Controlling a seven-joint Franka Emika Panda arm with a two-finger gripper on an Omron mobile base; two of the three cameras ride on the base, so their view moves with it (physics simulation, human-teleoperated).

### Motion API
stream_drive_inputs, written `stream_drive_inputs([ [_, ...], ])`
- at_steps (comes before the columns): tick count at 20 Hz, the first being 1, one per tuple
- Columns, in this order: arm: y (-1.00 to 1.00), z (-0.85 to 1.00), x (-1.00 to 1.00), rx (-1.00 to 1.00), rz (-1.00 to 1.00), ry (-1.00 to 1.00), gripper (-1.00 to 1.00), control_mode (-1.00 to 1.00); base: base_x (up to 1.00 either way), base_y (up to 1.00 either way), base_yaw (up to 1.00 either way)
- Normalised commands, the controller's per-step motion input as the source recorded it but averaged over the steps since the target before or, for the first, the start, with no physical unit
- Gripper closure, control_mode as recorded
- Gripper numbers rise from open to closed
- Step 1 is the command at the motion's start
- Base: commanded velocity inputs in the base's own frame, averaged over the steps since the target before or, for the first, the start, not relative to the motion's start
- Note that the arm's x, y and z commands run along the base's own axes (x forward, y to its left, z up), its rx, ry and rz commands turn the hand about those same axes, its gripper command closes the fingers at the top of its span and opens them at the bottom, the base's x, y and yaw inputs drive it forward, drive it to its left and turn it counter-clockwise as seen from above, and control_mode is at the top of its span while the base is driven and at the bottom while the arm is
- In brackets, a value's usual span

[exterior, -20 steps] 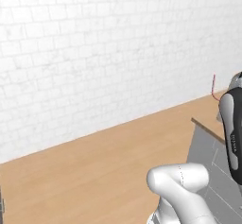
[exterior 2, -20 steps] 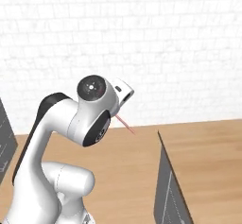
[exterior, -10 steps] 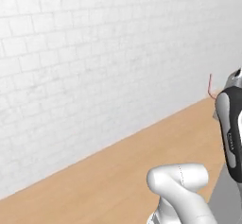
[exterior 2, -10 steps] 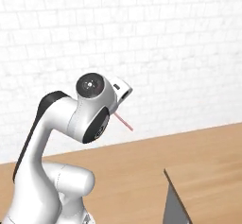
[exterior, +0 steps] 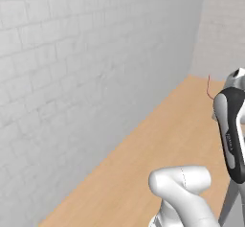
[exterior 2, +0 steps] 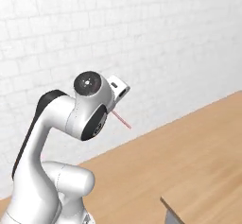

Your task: Take a straw from the drawer in front and place it inside the glass cup on the dining counter.

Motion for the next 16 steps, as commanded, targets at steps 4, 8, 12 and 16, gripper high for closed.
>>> stream_drive_inputs([
  [4,0.00,0.00,0.00,0.00,0.00,0.00,1.00,1.00,0.91,0.03,-0.64],
  [8,0.00,0.00,0.00,0.00,0.00,0.00,1.00,1.00,0.86,0.03,-0.66],
  [12,0.00,0.00,0.00,0.00,0.00,0.00,1.00,1.00,0.87,0.05,-0.65],
  [16,0.00,0.00,0.00,0.00,0.00,0.00,1.00,1.00,0.82,0.17,-0.67],
])
